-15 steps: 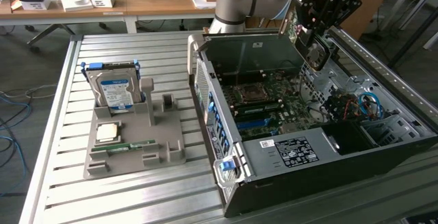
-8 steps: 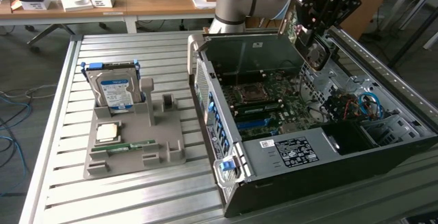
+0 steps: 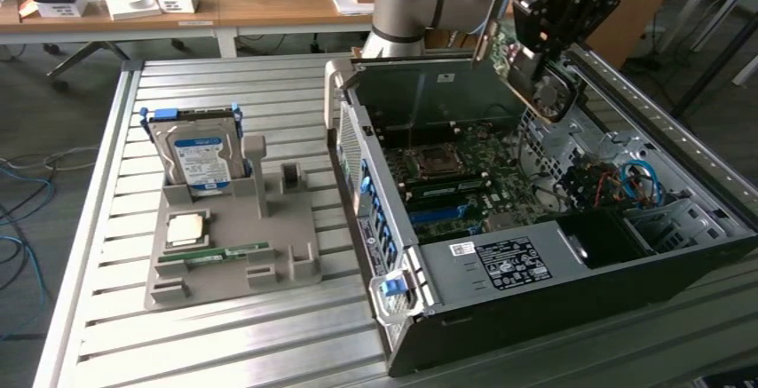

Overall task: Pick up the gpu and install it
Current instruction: 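Insert the gpu into the slot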

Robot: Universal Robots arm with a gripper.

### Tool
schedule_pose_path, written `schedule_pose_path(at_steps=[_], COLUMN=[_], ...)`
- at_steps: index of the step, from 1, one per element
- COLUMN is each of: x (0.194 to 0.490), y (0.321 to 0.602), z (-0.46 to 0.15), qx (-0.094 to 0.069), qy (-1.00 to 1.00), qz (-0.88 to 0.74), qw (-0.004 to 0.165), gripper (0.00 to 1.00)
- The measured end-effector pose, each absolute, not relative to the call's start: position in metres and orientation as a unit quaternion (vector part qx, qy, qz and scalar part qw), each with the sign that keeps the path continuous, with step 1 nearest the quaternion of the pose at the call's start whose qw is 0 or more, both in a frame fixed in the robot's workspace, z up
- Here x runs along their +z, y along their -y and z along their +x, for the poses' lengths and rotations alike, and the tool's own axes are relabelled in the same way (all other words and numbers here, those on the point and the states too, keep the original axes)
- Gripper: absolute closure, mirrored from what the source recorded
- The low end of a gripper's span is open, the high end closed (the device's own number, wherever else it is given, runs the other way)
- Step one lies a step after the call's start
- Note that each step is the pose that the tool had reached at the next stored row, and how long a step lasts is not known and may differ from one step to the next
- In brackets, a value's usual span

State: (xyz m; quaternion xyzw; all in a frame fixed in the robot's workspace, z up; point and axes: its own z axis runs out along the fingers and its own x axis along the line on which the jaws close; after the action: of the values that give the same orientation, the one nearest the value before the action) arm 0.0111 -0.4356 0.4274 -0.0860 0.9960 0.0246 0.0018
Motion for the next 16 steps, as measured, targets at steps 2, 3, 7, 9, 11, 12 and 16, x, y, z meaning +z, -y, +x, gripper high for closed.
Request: schedule_pose_path(at_steps=[2,3,7,9,11,12,16], x=[0.4273,0.4273,0.4272,0.4270,0.4269,0.4268,0.4266], y=[0.4356,0.4356,0.4356,0.4356,0.4356,0.4356,0.4356], z=[0.0111,0.0110,0.0111,0.0111,0.0111,0.0111,0.0111], qx=[0.025,0.025,0.025,0.025,0.024,0.024,0.024], qy=[-0.994,-0.993,-0.989,-0.986,-0.982,-0.981,-0.973], qz=[-0.104,-0.113,-0.149,-0.167,-0.185,-0.194,-0.230], qw=[0.001,0.001,0.000,0.000,-0.001,-0.001,-0.002], gripper=[0.73,0.73,0.73,0.73,0.73,0.73,0.73])
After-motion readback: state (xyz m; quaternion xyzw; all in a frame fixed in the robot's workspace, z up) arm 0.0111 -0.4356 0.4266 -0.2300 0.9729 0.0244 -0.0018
